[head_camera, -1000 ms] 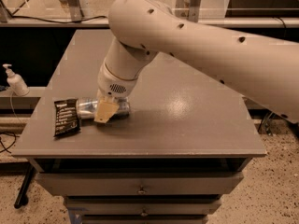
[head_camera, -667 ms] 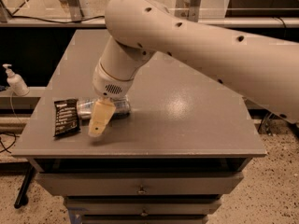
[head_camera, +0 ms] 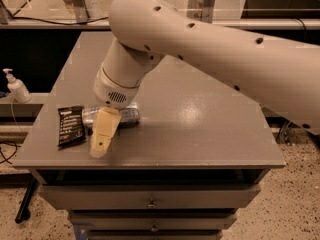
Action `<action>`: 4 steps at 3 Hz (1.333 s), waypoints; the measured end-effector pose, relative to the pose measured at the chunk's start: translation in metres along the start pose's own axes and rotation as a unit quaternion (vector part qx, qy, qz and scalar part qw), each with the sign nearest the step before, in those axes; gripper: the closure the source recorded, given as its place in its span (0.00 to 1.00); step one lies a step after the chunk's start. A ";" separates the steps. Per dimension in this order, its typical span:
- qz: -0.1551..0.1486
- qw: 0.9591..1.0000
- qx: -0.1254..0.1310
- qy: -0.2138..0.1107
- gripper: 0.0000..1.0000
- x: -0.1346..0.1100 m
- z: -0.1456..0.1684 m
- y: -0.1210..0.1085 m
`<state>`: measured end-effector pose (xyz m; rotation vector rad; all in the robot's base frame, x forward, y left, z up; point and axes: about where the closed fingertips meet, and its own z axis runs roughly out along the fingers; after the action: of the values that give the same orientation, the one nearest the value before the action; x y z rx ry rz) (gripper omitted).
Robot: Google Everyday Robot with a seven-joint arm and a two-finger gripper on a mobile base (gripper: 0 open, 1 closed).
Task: Move redbull can near rxbar chocolate
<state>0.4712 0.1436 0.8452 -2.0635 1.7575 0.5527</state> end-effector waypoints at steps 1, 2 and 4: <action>0.012 1.000 0.012 -0.013 0.00 0.005 -0.012 -0.002; 0.041 0.996 0.053 -0.051 0.00 0.031 -0.049 -0.016; 0.105 0.974 0.186 -0.079 0.00 0.137 -0.182 -0.034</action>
Offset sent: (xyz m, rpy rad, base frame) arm 0.0617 -0.1419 0.0578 0.2533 -0.0656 -0.3097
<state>0.5347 -0.0613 0.9302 -1.5511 1.8325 0.3970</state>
